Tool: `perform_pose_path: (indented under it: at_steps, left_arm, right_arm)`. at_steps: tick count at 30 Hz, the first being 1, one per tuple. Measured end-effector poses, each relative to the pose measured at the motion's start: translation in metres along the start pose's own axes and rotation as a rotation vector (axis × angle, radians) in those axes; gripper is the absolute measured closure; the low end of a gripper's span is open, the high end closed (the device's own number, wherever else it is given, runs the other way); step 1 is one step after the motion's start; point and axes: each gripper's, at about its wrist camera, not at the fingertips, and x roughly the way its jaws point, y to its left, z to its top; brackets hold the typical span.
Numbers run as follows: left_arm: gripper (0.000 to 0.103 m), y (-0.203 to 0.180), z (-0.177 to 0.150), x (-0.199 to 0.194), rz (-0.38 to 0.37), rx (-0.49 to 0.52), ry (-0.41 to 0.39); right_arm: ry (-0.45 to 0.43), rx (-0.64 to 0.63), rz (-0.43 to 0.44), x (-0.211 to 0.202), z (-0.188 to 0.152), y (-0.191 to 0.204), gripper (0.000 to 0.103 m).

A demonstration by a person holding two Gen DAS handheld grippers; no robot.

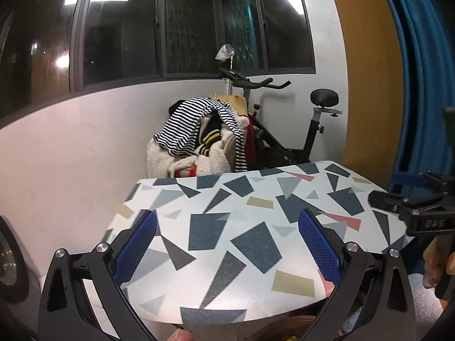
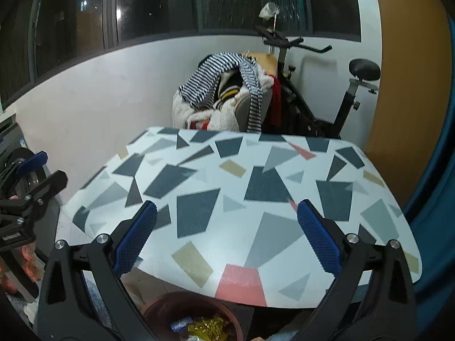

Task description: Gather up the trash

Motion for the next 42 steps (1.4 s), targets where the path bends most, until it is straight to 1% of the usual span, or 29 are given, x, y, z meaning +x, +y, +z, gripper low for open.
perform_pose_path:
  at_steps: [2, 4, 9, 20, 42]
  left_arm:
    - [0.006, -0.001, 0.002, -0.002, 0.007, 0.001, 0.003]
    - [0.006, -0.004, 0.004, -0.002, 0.031, 0.002, 0.016]
    - [0.006, -0.006, 0.005, -0.003, 0.051, 0.013, 0.020]
    - [0.006, -0.010, 0.010, -0.006, 0.051, 0.042, 0.014]
    - [0.006, -0.008, 0.011, -0.004, 0.061, 0.040, 0.022]
  right_arm:
    - [-0.013, 0.000, -0.004, -0.005, 0.004, 0.000, 0.006]
    - [-0.023, -0.004, -0.010, -0.010, 0.008, -0.001, 0.006]
    - [-0.016, 0.004, -0.023, -0.013, 0.012, 0.000, 0.006]
    - [-0.020, 0.002, -0.043, -0.015, 0.010, -0.004, 0.006]
    - [-0.020, 0.006, -0.052, -0.017, 0.009, -0.012, 0.006]
